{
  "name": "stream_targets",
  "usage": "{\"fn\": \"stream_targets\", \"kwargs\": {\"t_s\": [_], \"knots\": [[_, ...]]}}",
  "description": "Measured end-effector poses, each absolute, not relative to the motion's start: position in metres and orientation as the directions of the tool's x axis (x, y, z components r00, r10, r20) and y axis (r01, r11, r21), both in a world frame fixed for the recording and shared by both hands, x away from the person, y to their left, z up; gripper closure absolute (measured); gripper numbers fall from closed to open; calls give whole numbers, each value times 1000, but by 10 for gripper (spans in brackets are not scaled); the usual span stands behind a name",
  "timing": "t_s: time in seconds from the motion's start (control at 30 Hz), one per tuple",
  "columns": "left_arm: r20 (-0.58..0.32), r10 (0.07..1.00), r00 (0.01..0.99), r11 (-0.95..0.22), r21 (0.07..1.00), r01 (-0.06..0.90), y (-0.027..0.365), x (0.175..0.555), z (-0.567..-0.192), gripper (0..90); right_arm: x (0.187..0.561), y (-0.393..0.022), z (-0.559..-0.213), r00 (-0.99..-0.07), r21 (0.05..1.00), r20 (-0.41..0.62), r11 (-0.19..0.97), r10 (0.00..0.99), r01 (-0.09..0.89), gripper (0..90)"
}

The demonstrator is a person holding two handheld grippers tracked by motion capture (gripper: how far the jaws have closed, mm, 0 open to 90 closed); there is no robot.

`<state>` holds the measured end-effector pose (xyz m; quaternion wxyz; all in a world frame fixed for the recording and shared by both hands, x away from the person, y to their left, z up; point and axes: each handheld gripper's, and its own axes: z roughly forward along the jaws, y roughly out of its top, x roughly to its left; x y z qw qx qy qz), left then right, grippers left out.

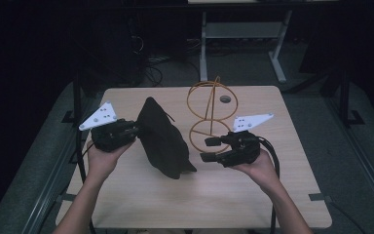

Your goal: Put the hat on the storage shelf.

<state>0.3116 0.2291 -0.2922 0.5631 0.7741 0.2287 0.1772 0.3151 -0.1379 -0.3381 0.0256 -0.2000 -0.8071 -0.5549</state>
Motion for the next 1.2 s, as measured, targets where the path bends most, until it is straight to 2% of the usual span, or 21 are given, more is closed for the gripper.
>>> {"fn": "stream_targets", "kwargs": {"t_s": [0.67,1.2], "knots": [[1,560,828,-253,952,170,232,324,-271,837,315,-176,-364,-869,854,269,315,415,414,295],[-15,561,827,-261,946,194,228,339,-256,837,305,-214,-386,-818,838,281,287,503,464,273]]}}
